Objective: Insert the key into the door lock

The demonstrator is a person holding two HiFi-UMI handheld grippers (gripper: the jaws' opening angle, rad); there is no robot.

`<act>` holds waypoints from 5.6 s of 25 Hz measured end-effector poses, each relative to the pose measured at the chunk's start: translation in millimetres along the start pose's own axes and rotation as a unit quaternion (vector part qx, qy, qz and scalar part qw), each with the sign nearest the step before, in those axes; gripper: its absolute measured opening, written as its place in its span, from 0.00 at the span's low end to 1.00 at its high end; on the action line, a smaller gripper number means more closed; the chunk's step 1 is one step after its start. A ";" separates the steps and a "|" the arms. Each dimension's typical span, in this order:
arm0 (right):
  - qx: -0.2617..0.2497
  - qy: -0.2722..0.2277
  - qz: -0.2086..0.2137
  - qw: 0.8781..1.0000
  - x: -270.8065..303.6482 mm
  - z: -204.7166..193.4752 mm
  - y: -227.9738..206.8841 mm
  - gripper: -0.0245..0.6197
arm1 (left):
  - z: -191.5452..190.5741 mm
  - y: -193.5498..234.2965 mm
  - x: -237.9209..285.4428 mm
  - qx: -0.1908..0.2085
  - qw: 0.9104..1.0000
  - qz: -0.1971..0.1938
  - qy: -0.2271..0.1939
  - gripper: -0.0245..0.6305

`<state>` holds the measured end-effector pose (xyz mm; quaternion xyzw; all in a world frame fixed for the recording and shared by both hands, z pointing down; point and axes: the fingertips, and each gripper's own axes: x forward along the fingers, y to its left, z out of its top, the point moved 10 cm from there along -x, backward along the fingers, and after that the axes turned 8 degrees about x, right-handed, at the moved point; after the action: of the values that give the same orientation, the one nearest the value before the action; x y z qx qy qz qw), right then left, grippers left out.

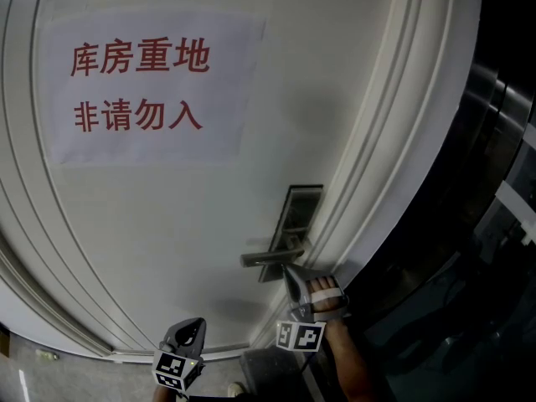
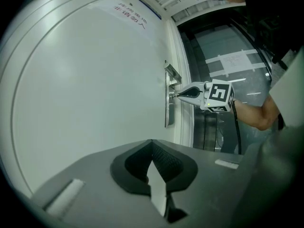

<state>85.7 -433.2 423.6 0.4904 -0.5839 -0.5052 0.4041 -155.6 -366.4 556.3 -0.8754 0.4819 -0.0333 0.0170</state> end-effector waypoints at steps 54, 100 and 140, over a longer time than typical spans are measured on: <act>0.131 -0.023 -0.022 0.991 -37.5 3.8 2.2 0.11 | 20.7 -24.4 -28.3 0.025 1.000 -0.005 -0.008 0.04; 0.609 -0.021 0.017 0.793 -200.6 6.7 41.7 0.04 | 50.8 -73.0 -109.5 0.057 0.997 -0.043 -0.030 0.04; 0.642 -0.036 0.061 0.764 -274.1 32.9 72.3 0.04 | 36.3 -97.4 -159.7 0.056 0.998 -0.038 -0.009 0.04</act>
<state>94.7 -157.3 496.0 0.5805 -0.8142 -0.0038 0.0036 -156.0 -179.4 519.4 -0.8911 0.4453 -0.0530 0.0691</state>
